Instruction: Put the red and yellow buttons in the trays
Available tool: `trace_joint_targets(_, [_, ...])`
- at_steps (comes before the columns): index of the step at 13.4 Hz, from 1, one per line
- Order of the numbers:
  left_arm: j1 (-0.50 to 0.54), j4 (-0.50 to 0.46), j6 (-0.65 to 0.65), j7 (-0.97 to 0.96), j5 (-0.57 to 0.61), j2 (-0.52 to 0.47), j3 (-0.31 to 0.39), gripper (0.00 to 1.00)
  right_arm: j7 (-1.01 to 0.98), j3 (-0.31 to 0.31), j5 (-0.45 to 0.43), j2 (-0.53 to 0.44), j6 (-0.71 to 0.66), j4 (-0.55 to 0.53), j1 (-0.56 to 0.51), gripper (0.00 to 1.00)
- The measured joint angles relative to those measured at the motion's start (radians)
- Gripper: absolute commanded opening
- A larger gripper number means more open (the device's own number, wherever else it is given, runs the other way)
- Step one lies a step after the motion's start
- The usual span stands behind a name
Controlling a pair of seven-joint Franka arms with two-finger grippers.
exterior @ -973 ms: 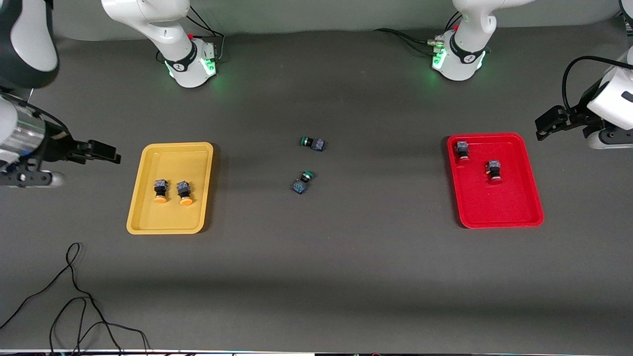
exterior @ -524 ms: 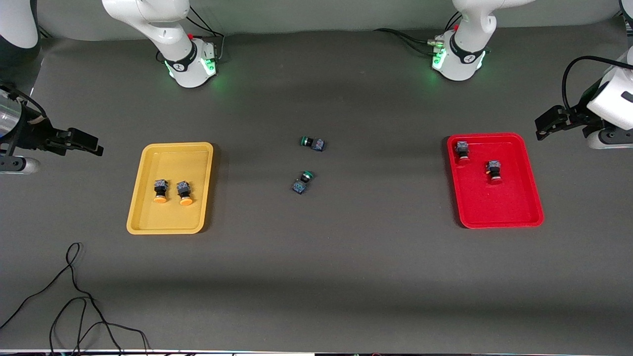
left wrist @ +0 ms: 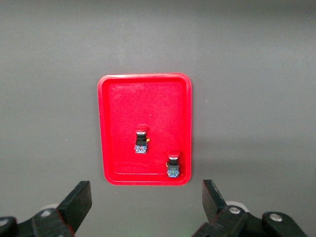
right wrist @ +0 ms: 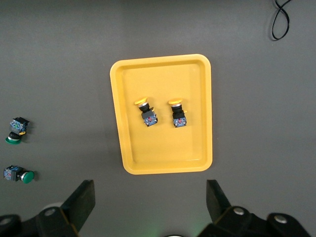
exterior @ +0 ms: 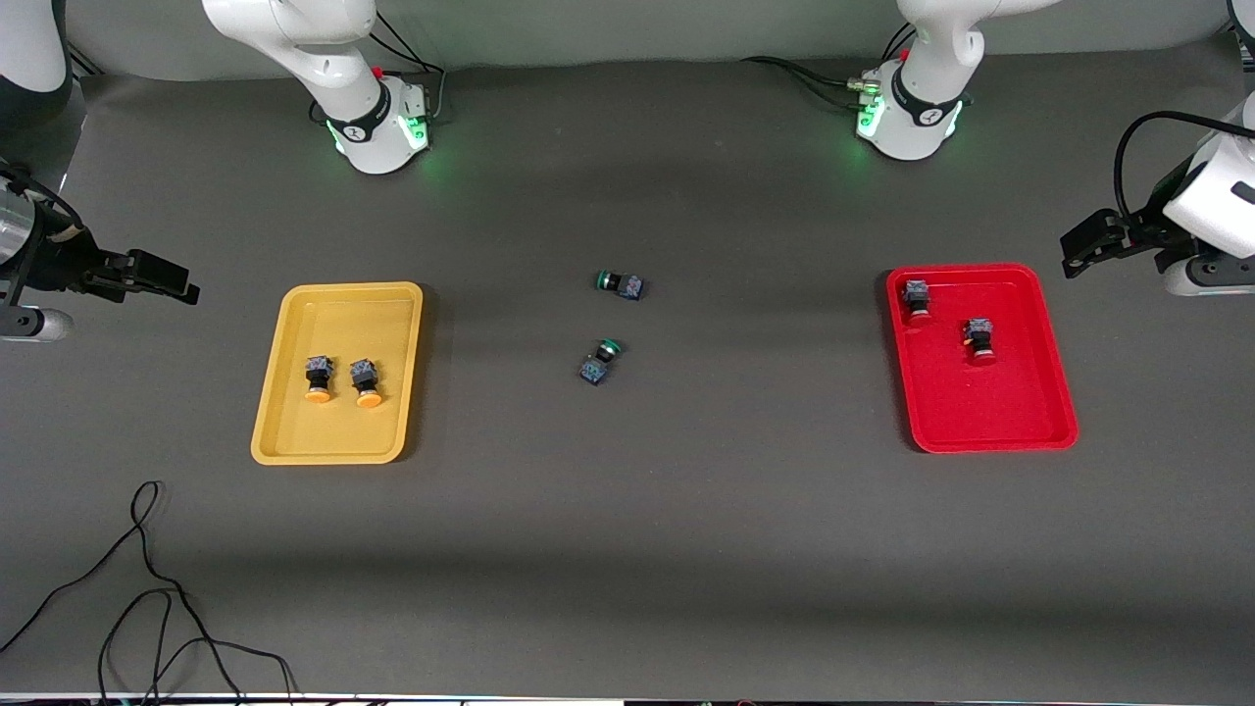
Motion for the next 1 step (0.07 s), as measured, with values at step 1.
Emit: trace_joint_targets(1, [0.000, 0.000, 0.000, 0.000, 0.000, 0.000, 0.000, 1.00, 0.000, 0.000, 0.000, 0.000, 0.000, 0.000, 0.000, 1.00])
